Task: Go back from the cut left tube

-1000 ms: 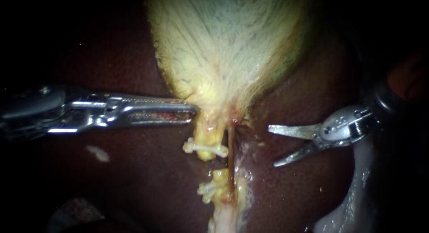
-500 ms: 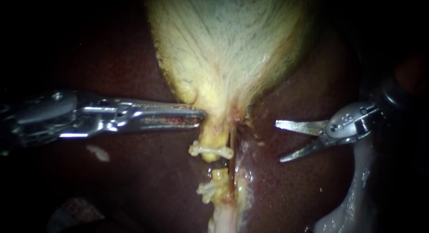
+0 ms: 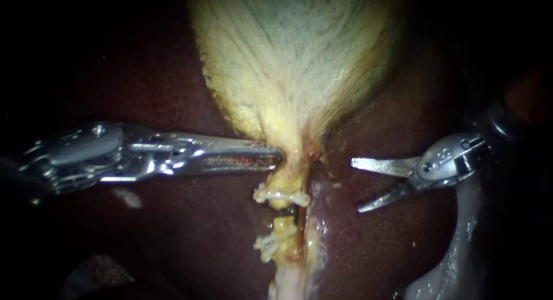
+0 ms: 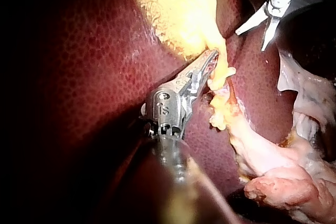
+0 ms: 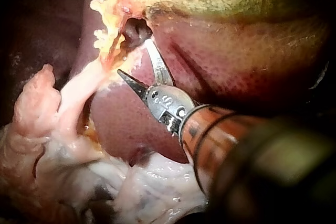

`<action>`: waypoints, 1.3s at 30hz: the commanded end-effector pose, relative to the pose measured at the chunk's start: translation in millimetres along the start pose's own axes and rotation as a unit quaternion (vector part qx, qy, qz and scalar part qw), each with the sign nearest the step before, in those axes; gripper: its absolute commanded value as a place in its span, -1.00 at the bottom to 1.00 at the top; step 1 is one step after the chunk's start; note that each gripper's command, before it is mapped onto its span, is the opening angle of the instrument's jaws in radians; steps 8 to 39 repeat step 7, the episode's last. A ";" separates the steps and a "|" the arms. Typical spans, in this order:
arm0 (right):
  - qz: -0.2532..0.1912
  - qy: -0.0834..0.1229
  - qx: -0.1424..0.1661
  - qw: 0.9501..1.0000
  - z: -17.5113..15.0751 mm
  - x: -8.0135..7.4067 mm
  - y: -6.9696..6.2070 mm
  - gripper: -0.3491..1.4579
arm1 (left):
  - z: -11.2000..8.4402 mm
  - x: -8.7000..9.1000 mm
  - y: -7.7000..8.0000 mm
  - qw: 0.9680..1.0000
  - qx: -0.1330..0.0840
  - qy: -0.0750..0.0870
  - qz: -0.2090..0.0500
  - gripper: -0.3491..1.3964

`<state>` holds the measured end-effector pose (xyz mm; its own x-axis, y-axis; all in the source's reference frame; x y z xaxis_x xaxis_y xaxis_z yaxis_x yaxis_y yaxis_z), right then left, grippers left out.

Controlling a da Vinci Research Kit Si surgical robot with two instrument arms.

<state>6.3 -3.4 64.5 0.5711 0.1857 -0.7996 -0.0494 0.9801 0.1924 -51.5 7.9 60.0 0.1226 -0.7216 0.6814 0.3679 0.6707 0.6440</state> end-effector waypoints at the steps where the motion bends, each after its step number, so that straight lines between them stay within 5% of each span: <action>1: 0.000 0.000 0.000 1.000 0.0 0.0 0.0 0.97 | 0.0 0.0 0.0 1.000 0.000 0.000 0.000 -1.00; 39: 0.000 0.000 0.001 1.000 0.0 0.0 0.0 0.97 | 0.0 0.0 0.0 1.000 0.000 0.000 0.000 -1.00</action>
